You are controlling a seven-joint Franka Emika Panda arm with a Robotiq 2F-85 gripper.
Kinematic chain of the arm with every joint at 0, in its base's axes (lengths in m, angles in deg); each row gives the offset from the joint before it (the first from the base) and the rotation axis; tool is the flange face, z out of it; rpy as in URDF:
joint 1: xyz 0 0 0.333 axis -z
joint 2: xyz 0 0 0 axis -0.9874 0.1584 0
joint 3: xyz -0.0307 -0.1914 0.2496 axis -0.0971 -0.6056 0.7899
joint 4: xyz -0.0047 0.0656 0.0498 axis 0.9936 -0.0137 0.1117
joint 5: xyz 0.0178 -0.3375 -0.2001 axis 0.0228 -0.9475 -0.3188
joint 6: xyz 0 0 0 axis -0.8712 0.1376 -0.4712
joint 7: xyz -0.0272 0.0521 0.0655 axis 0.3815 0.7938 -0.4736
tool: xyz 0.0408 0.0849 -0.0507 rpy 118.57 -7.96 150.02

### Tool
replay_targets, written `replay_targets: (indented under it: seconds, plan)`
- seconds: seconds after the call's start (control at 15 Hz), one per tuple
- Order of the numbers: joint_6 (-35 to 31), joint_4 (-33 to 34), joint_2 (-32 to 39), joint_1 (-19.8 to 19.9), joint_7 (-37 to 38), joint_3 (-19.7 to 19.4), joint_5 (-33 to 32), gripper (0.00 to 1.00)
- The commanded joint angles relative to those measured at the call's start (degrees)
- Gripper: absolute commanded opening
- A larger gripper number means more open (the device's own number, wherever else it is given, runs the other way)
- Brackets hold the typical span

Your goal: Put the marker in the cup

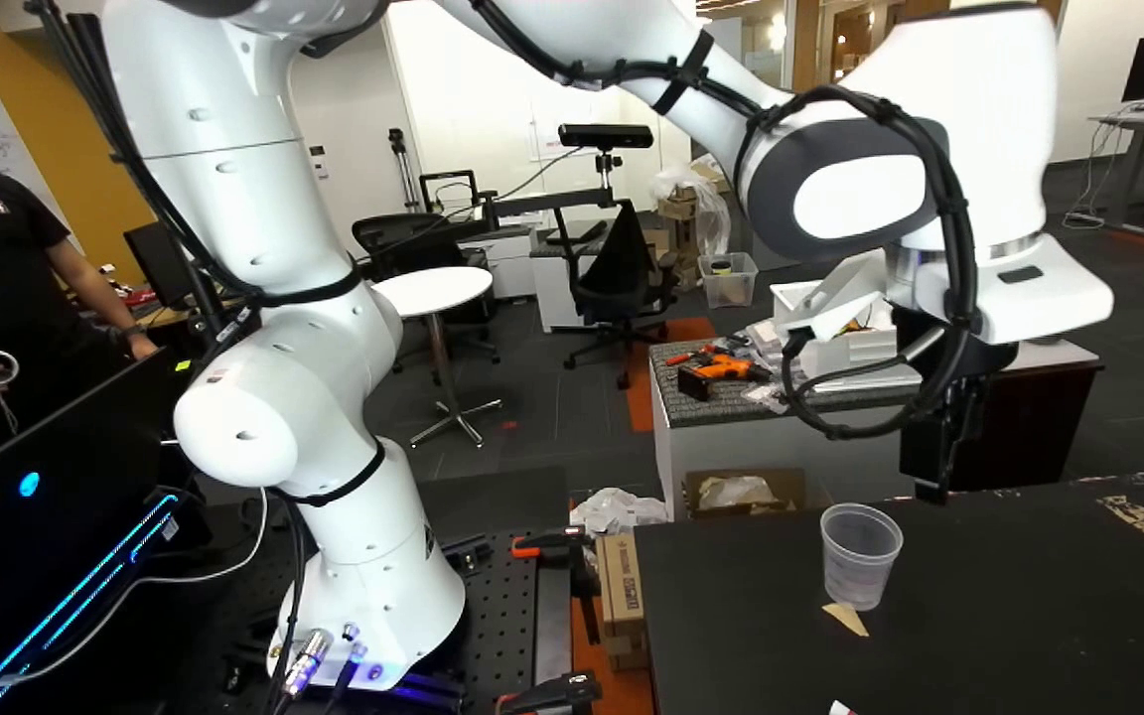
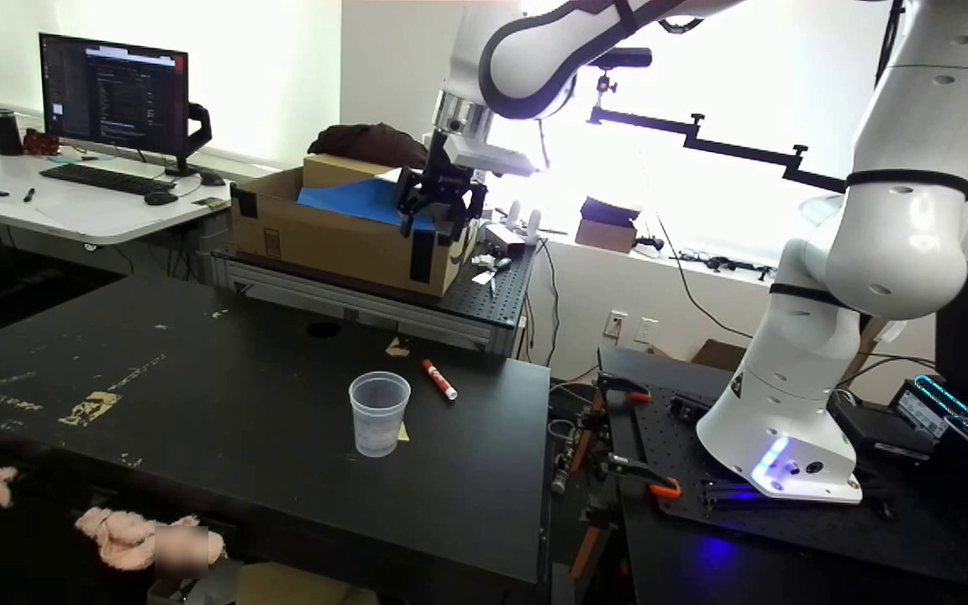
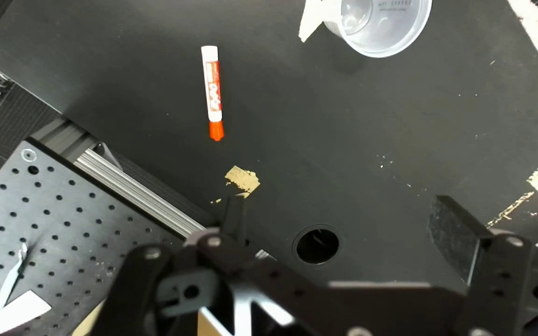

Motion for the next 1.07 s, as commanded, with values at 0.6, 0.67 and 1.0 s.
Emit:
replay_targets:
  seconds: [0.6, 0.67, 1.0]
  plan:
    - [0.0, 4.37, 11.18, 0.17, -6.62, -4.31, 6.37, 1.0]
    - [-0.28, 4.85, 12.22, 0.23, -6.69, -4.8, 6.43, 1.0]
    - [-2.88, 6.66, 17.26, 0.55, -9.45, -6.17, 7.24, 1.0]
